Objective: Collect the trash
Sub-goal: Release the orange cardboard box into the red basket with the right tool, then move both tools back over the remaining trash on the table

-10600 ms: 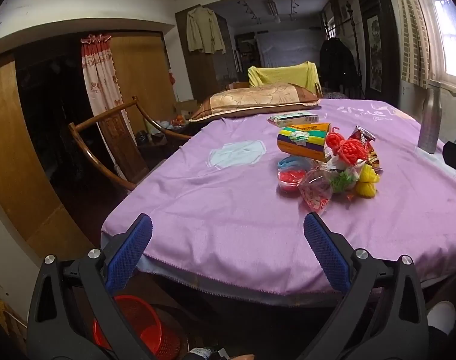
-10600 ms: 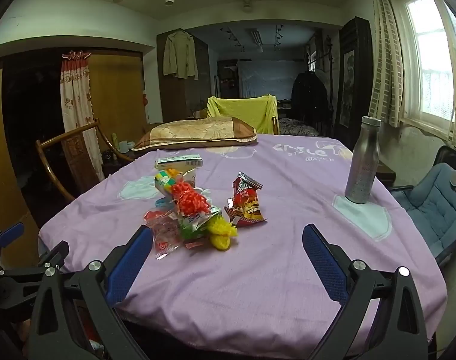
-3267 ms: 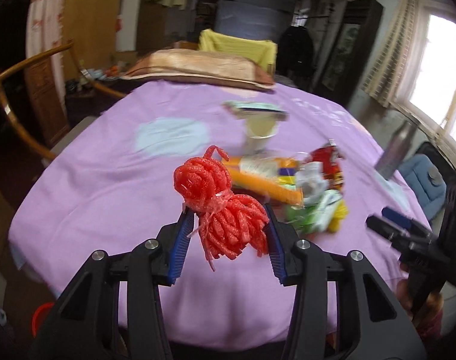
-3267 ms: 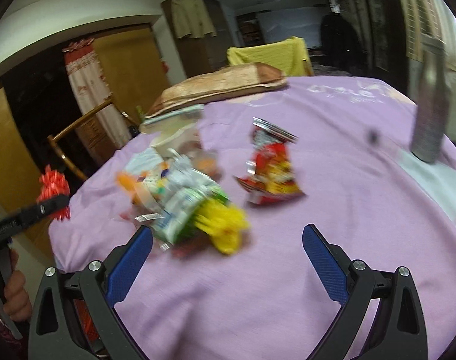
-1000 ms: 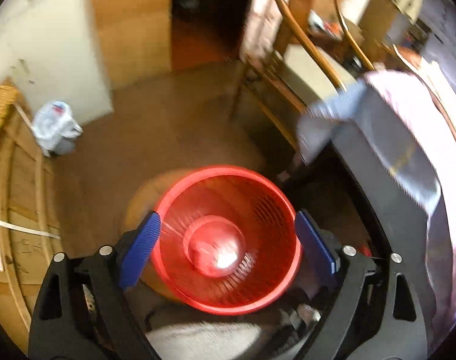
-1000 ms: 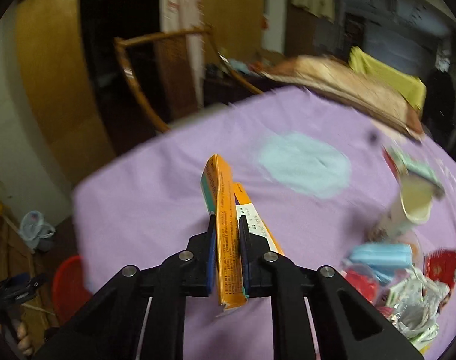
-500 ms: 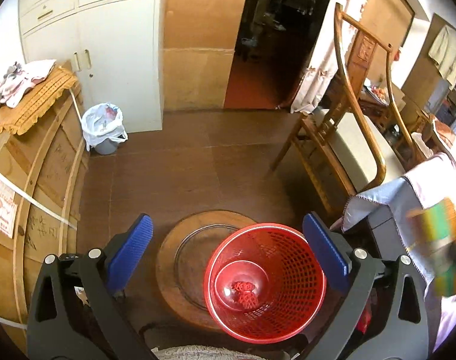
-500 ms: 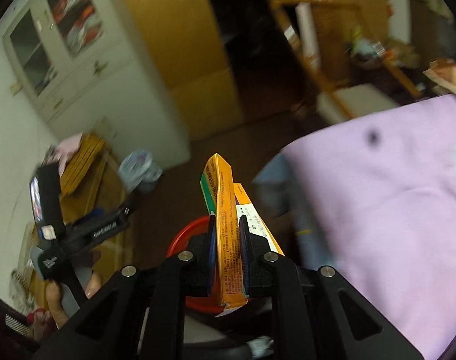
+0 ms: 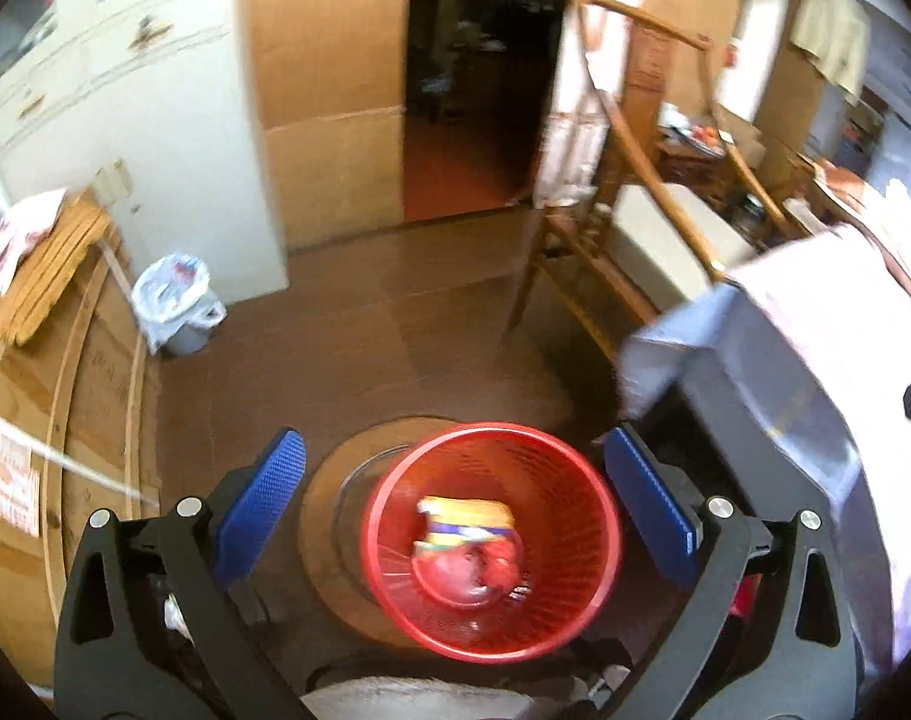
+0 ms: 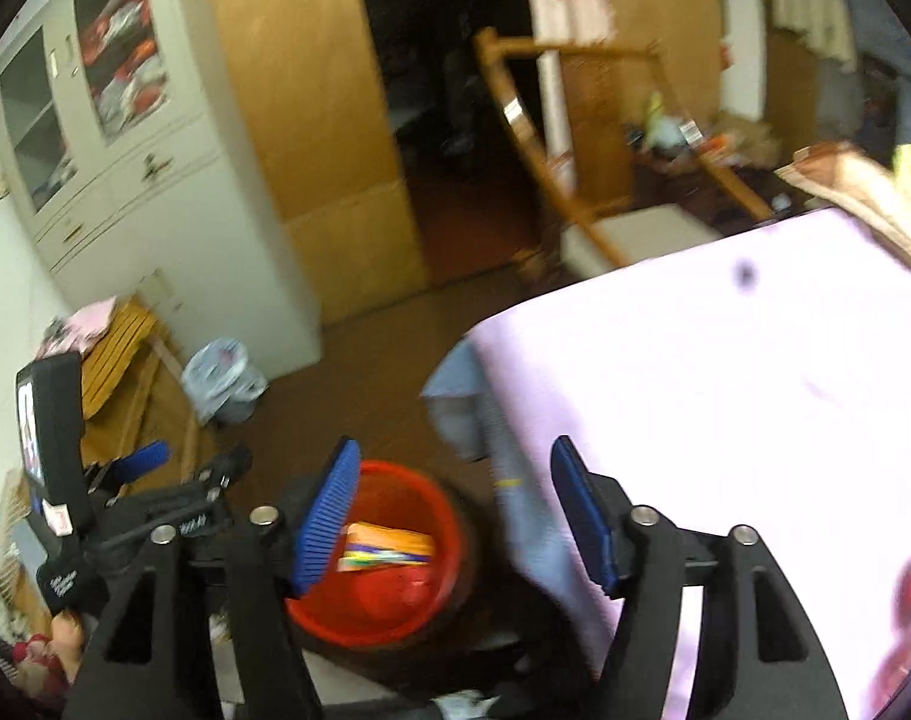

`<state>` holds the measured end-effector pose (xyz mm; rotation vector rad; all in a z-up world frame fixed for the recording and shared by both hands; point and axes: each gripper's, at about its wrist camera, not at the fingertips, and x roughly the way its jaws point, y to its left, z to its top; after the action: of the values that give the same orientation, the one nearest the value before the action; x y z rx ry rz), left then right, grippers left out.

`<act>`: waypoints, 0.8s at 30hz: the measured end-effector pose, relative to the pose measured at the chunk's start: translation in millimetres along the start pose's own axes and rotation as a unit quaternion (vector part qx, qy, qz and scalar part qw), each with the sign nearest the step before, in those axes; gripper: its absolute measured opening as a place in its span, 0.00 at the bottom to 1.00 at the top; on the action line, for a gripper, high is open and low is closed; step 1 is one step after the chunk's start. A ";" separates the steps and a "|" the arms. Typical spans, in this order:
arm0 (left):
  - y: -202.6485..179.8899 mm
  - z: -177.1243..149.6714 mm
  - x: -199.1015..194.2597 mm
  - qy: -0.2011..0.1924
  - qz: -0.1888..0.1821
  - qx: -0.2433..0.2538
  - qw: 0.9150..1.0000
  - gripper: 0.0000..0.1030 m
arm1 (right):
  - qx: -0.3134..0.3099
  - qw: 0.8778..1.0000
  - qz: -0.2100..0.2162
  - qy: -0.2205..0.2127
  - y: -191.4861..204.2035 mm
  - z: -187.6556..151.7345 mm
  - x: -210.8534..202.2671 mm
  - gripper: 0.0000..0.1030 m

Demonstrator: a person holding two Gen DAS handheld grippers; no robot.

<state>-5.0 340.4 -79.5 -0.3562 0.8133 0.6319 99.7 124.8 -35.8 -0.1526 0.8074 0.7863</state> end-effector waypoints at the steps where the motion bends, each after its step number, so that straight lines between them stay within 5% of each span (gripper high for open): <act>1: -12.0 -2.0 -7.3 -0.007 -0.005 0.017 1.000 0.94 | 0.004 1.000 -0.010 -0.013 -8.8 -0.8 -8.1 0.72; 6: -72.3 -15.5 -43.5 -0.042 -0.029 0.090 0.995 0.94 | 0.043 0.992 -0.075 -0.092 -56.7 -27.3 -81.2 0.87; 11: -145.8 -38.9 -74.5 -0.069 -0.060 0.176 0.980 0.94 | 0.093 0.976 -0.138 -0.139 -116.7 -57.1 -143.9 0.92; 19: -269.6 -71.4 -110.2 -0.104 -0.127 0.308 0.937 0.94 | 0.180 0.928 -0.281 -0.166 -221.4 -119.2 -214.6 0.95; 24: -337.1 -92.2 -120.3 -0.108 -0.169 0.365 0.909 0.94 | 0.231 0.905 -0.319 -0.159 -275.4 -156.8 -230.7 0.95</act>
<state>98.2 -10.7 -27.7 0.2562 0.6971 0.0108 95.8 -267.1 -28.9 0.1349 0.5582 -0.0184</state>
